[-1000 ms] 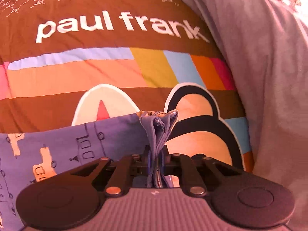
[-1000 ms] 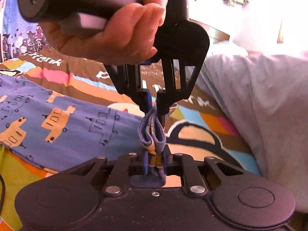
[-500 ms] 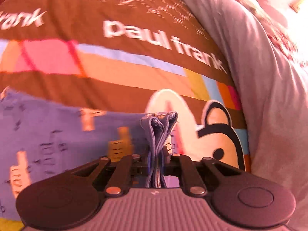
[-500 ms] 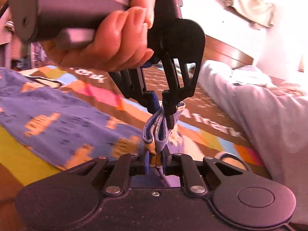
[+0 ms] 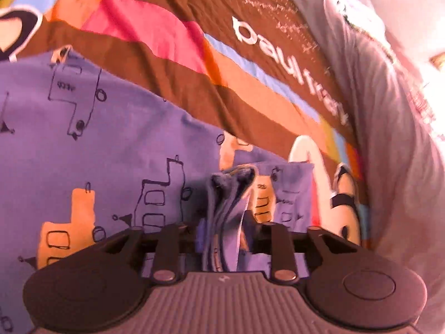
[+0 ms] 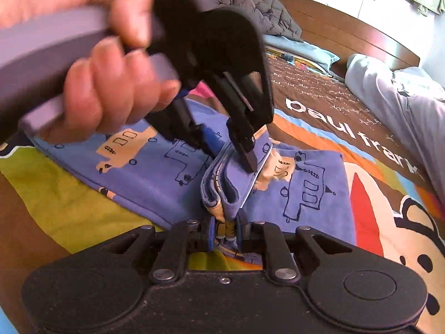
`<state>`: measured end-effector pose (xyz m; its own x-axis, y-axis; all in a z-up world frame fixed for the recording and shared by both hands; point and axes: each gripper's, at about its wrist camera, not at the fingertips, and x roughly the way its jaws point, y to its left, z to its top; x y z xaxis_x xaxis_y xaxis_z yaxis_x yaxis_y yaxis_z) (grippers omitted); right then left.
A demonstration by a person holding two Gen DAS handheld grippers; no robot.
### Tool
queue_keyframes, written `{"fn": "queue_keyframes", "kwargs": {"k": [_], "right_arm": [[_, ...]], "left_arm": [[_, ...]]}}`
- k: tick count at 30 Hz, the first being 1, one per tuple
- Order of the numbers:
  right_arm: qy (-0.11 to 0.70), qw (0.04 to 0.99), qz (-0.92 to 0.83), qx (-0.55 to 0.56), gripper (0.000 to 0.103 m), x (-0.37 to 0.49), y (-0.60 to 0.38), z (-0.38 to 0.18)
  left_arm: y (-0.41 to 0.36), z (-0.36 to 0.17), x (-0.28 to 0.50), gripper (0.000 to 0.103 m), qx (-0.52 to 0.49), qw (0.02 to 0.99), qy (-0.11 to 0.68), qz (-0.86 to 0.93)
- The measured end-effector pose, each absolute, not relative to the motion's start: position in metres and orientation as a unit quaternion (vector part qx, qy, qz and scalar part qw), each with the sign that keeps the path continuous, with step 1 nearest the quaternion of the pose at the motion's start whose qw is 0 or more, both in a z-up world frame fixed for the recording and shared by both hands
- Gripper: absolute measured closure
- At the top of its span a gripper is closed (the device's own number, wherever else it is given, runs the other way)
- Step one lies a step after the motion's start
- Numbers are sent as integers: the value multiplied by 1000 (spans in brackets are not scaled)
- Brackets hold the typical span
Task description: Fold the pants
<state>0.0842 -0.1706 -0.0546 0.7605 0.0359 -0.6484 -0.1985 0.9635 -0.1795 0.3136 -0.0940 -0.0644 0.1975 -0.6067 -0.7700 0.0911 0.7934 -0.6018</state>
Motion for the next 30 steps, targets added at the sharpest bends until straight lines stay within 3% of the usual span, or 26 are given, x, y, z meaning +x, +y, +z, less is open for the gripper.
{"fn": "queue_keyframes", "kwargs": {"k": [1,3,6,9,12,16,22,25,27,30], "right_arm": [[339,931,62,-119,86,83,-171,-54],[337,932,60,-119,83,83,-171,-54],[334,934,52,-114,72,82,-174,-53],[335,935,45,-109,65,83,-175,-54],[334,934,42,-117,64,83,-172,-54],[332,935,25,-125,48,82,-171,-55],[329,934,12,-140,38,83,-171,-55],[326,933,15,-152,40,83,-170,-54],[322,932,20,-167,47,83,-167,-54],[314,928,27,-197,68,81,-158,-54]], "left_arm": [[-93,-66,314,53,-233,739,585,-241],[-90,-66,315,50,-250,740,575,-242],[-91,-62,313,52,-238,760,557,-234],[-95,-59,309,63,-209,773,559,-213],[-101,-56,306,63,-187,782,555,-211],[-107,-53,304,63,-159,789,554,-213],[-108,-54,303,60,-153,790,548,-227],[-104,-55,305,61,-161,786,549,-234],[-101,-57,307,65,-170,782,552,-234],[-97,-57,309,73,-174,781,553,-232]]}}
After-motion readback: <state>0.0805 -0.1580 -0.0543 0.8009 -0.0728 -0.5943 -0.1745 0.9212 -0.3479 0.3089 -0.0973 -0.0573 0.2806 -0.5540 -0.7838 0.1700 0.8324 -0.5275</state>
